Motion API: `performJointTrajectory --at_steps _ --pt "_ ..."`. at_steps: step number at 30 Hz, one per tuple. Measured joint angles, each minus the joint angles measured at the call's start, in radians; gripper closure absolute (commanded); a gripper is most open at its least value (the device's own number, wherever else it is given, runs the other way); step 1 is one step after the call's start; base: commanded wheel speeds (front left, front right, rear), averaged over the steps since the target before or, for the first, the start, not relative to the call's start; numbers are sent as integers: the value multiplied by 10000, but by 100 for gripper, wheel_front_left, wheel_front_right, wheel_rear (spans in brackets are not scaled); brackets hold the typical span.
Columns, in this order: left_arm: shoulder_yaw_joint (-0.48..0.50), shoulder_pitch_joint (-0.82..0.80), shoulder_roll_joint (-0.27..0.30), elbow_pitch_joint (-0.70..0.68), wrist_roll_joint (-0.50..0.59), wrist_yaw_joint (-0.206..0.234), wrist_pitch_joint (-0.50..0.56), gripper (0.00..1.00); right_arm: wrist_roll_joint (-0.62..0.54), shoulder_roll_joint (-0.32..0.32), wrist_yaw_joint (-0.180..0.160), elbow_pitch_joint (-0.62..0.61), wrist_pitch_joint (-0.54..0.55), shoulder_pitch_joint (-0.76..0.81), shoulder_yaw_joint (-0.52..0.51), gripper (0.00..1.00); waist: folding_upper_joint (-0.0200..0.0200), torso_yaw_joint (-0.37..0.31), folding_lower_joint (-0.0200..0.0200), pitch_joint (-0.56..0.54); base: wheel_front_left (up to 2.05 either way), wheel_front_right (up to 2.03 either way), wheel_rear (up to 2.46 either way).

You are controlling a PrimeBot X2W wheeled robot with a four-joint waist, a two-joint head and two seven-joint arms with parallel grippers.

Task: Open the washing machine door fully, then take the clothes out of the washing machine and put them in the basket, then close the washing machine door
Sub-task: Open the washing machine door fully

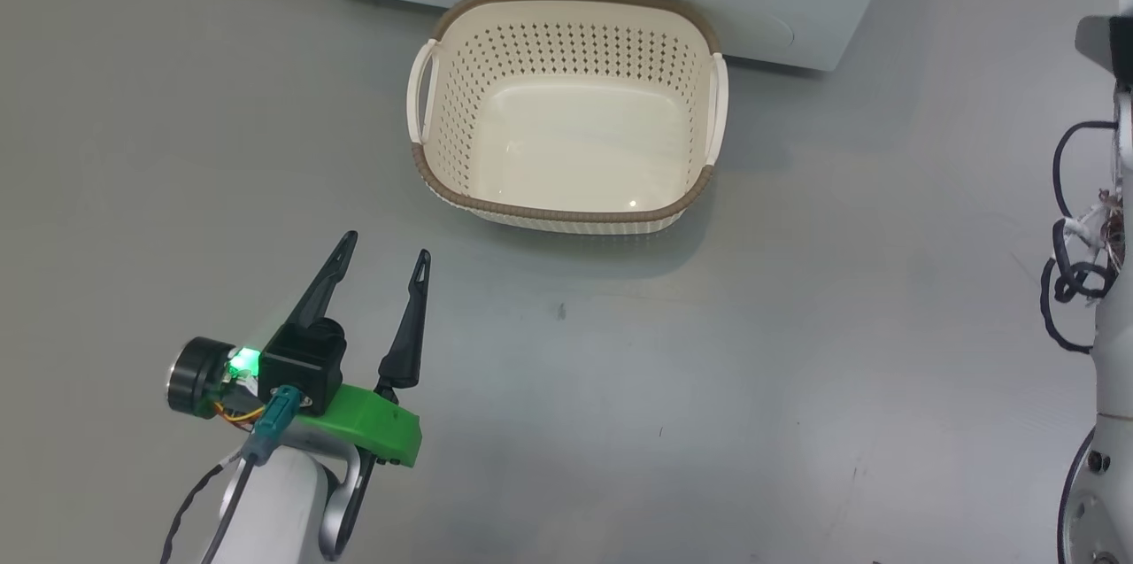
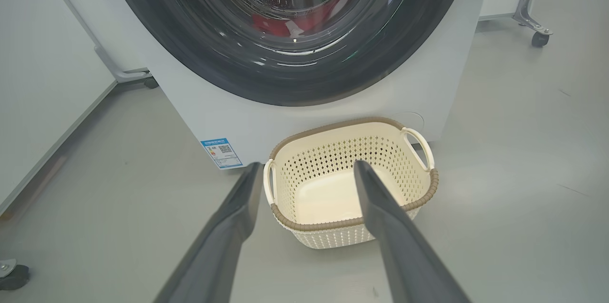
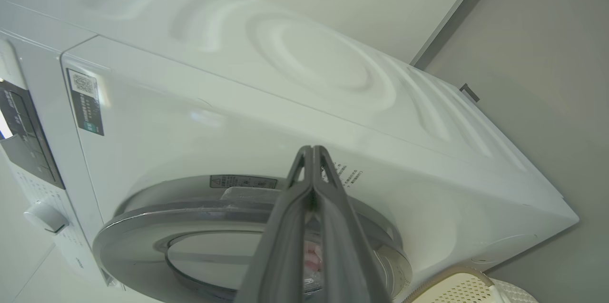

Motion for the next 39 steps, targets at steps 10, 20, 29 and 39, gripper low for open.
performJointTrajectory --at_steps 10,20,29,39 --pt "-288 -340 -29 -10 -130 0 0 0 -4 -173 -251 506 688 -1766 424 100 0 473 0 826 0 0 0" --pt "-594 -628 -65 6 -426 0 0 0 487 -150 -424 1243 1214 -2796 284 100 0 851 0 1299 0 0 0" --pt "-754 -709 -79 50 -581 2 0 0 1313 165 -514 1833 1626 -3747 -98 100 0 1165 0 1556 0 0 0" --pt "-884 -723 -94 115 -736 102 0 0 1499 169 -527 2566 1985 -4360 -90 100 0 1410 0 1711 0 0 0"
